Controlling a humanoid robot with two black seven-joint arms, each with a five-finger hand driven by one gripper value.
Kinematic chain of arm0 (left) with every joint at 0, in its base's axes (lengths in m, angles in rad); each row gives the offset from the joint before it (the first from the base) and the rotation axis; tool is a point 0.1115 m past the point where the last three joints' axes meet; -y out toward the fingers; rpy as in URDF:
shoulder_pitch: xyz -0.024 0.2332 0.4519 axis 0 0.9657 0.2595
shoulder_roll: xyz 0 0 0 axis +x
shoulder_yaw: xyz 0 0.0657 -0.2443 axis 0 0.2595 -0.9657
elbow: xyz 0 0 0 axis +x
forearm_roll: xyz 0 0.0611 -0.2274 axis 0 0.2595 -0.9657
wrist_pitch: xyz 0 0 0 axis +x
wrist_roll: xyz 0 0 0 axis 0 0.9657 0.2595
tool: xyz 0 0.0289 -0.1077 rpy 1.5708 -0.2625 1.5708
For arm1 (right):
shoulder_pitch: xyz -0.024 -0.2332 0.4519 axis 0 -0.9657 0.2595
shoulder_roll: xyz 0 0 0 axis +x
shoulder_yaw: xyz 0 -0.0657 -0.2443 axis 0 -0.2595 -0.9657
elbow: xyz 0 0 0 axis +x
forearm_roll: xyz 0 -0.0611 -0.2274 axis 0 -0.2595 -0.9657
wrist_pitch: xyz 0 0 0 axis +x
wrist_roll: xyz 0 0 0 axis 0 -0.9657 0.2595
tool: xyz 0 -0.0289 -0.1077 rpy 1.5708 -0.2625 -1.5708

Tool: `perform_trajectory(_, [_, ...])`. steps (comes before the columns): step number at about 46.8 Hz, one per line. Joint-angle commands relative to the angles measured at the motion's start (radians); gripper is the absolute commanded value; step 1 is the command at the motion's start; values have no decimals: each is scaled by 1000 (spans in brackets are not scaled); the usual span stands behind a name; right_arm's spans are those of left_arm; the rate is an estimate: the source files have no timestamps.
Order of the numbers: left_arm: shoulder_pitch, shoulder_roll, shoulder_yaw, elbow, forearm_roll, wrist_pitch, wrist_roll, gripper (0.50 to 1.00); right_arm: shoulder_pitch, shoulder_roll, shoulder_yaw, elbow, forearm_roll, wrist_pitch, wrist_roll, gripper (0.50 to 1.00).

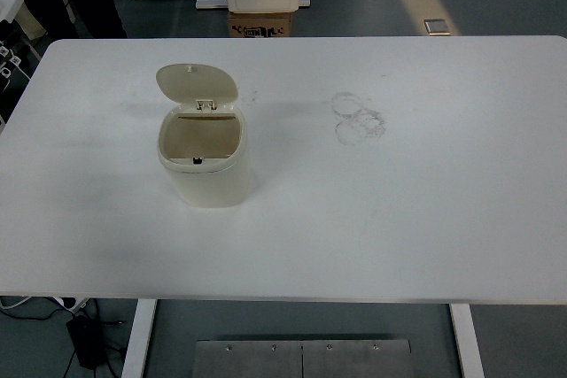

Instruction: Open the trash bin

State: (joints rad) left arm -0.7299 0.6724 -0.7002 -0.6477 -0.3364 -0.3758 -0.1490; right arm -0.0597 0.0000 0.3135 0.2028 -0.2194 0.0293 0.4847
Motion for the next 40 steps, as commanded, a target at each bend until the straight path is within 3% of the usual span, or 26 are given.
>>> perform_trajectory(1, [12,-4,-1,0,-4,0,0,1000,0,0,-1,0,0,0,0,991])
perform_trajectory(40, [20,-22,2,-1,11,3,2,1000,-5,0,-1,1,0,-2,8,991])
